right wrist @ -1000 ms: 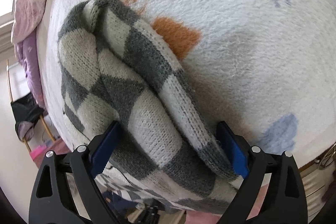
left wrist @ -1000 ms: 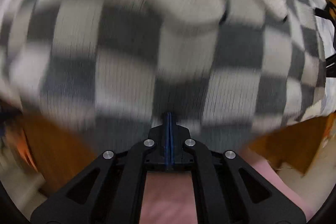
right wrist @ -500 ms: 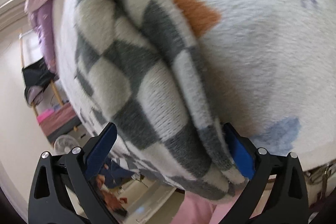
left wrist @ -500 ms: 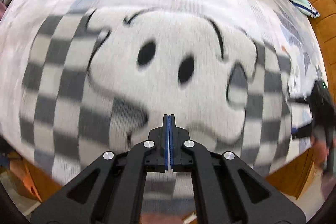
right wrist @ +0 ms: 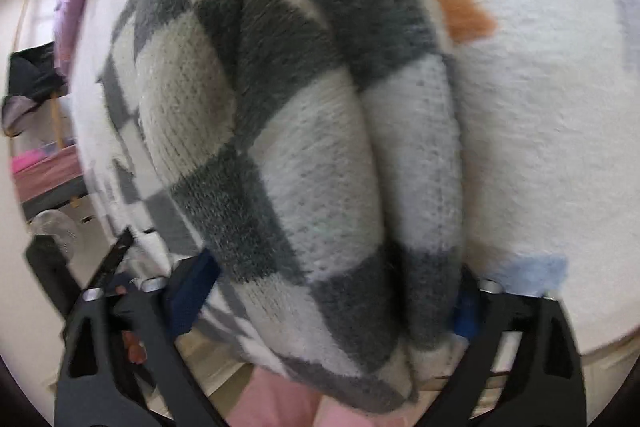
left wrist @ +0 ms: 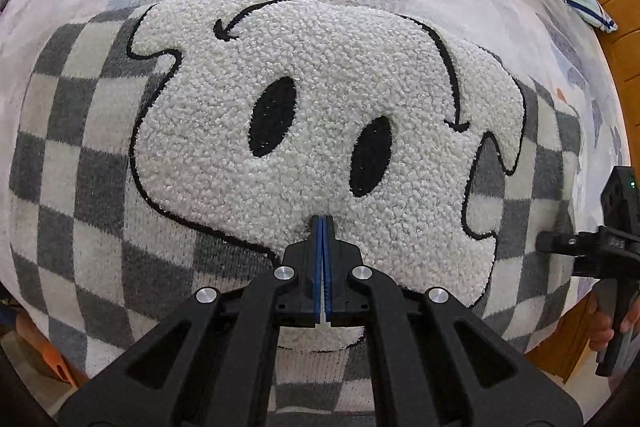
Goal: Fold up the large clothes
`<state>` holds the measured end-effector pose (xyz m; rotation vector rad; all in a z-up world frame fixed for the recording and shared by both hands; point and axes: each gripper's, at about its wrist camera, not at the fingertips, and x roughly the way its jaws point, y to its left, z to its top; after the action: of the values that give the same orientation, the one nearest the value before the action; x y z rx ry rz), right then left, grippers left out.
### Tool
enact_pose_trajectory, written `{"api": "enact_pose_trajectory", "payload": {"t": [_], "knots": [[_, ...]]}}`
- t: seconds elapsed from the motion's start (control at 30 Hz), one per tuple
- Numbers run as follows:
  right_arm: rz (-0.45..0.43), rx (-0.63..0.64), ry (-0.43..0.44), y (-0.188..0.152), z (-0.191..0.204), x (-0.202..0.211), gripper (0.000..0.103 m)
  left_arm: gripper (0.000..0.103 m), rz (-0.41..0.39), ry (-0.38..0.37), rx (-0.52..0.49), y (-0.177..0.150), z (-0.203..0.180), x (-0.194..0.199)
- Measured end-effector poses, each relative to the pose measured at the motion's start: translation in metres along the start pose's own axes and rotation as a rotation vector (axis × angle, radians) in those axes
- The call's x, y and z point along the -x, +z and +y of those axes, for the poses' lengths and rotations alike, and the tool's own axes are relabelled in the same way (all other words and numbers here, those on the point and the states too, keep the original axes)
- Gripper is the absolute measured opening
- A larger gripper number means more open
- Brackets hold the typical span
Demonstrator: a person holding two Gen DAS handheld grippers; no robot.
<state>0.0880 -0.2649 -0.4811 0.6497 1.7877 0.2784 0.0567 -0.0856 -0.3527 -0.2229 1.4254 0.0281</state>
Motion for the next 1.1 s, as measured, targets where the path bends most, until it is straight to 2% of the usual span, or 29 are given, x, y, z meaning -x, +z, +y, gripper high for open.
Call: {"api": "enact_pose_trajectory", "payload": {"t": [0.07, 0.1, 0.17, 0.2, 0.27, 0.47, 0.6, 0.8, 0.87, 1.0, 1.07, 1.1], "knots": [[-0.026, -0.032, 0.047, -0.005, -0.006, 0.01, 0.049, 0.001, -0.001, -0.005, 0.007, -0.001, -0.002, 0.002], [-0.037, -0.049, 0.067, -0.008, -0.007, 0.015, 0.044, 0.001, -0.002, -0.008, 0.009, -0.002, -0.001, -0.001], [-0.07, -0.047, 0.031, -0.014, 0.002, 0.022, 0.037, 0.001, -0.001, -0.013, 0.013, 0.008, -0.006, -0.016], [-0.089, -0.05, 0.005, -0.018, 0.009, 0.027, 0.036, 0.001, 0.0, -0.015, 0.016, 0.01, -0.005, -0.018], [-0.111, -0.068, 0.009, -0.025, 0.018, 0.034, 0.035, 0.001, 0.001, -0.017, 0.021, 0.011, -0.001, -0.019], [-0.16, -0.046, 0.098, -0.054, 0.058, 0.064, 0.033, 0.001, -0.005, -0.031, 0.02, 0.013, 0.005, -0.027], [-0.171, 0.032, 0.093, -0.067, 0.115, 0.077, 0.032, 0.002, -0.011, -0.078, 0.03, 0.011, 0.016, -0.029], [-0.196, 0.12, 0.044, -0.083, 0.2, 0.081, 0.03, 0.003, -0.045, -0.125, -0.06, 0.005, 0.023, -0.029], [-0.201, 0.143, -0.01, -0.091, 0.231, 0.074, 0.03, 0.003, -0.045, -0.16, -0.066, 0.004, 0.03, -0.029], [-0.189, 0.196, -0.113, -0.102, 0.275, 0.054, 0.029, 0.003, 0.075, -0.258, -0.056, 0.02, 0.051, -0.02], [-0.2, 0.223, -0.15, -0.109, 0.303, 0.044, 0.029, 0.003, 0.049, -0.201, -0.076, 0.027, 0.069, 0.004], [-0.203, 0.243, -0.163, -0.112, 0.312, 0.04, 0.029, 0.003, 0.014, -0.131, -0.069, 0.03, 0.085, 0.021]]}}
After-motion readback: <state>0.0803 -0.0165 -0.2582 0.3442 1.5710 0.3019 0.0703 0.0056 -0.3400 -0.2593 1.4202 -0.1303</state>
